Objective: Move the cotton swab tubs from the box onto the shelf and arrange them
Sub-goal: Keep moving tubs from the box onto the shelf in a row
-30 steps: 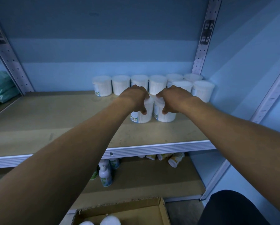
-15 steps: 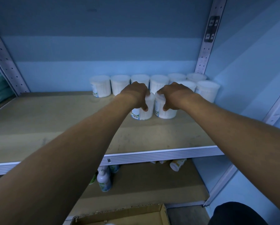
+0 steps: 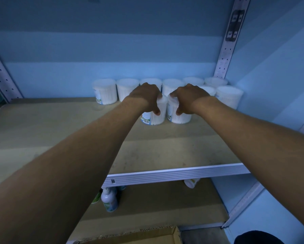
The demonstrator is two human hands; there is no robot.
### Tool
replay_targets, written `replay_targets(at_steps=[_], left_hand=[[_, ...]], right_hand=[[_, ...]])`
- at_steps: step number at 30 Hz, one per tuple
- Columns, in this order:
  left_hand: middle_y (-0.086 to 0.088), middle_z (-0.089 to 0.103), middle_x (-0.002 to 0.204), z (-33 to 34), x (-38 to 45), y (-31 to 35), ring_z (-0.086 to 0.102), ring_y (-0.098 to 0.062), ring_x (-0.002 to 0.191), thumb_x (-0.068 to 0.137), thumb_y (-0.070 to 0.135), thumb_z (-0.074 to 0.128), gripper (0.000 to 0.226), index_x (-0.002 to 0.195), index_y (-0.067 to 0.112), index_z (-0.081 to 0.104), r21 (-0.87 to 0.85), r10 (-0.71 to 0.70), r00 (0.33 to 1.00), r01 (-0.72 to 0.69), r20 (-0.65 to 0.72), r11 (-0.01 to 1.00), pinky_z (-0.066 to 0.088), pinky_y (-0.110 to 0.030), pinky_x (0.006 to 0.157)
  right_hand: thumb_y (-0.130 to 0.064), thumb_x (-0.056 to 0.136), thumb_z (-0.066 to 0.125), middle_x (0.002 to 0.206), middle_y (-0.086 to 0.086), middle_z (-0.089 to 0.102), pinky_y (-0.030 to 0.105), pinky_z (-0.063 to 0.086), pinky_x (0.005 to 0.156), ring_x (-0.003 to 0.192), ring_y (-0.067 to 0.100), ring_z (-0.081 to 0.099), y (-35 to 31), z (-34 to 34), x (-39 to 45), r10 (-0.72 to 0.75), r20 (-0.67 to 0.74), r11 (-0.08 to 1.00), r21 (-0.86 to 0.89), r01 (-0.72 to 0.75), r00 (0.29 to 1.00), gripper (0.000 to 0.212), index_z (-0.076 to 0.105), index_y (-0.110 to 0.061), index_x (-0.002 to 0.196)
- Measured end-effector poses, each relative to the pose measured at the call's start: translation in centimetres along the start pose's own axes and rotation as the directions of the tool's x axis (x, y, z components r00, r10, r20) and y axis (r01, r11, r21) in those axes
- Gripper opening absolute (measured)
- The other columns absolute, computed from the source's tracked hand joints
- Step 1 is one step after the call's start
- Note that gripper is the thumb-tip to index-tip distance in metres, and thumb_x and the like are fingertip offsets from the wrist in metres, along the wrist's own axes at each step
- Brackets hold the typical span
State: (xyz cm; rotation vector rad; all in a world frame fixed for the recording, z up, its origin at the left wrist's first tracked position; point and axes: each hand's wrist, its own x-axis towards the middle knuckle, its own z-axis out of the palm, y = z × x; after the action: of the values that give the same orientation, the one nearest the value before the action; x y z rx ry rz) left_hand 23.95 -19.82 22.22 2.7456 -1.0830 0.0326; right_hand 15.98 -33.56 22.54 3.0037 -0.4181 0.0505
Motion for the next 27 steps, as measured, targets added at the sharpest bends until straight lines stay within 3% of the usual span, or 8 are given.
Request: replay_targets(at_steps=[27], left_hand=[[-0.004,0.058,0.136,1.0,4.5,-1.5,0.053,-0.026,0.124,0.076,0.038,0.083,0.070,0.138,0.020,0.056,0.003,0.018,0.998,-0.017,-0.062,1.000,0.044,-0.035,0.097]], right_hand=[[-0.028,0.076,0.084,0.130,0.012,0.062,0.042,0.051,0.091,0.117,0.033,0.058,1.3,1.5,4.1,-0.011,-0.111,1.000,0.028,0.015,0.994,0.062,0.060,-0.021,0.133]])
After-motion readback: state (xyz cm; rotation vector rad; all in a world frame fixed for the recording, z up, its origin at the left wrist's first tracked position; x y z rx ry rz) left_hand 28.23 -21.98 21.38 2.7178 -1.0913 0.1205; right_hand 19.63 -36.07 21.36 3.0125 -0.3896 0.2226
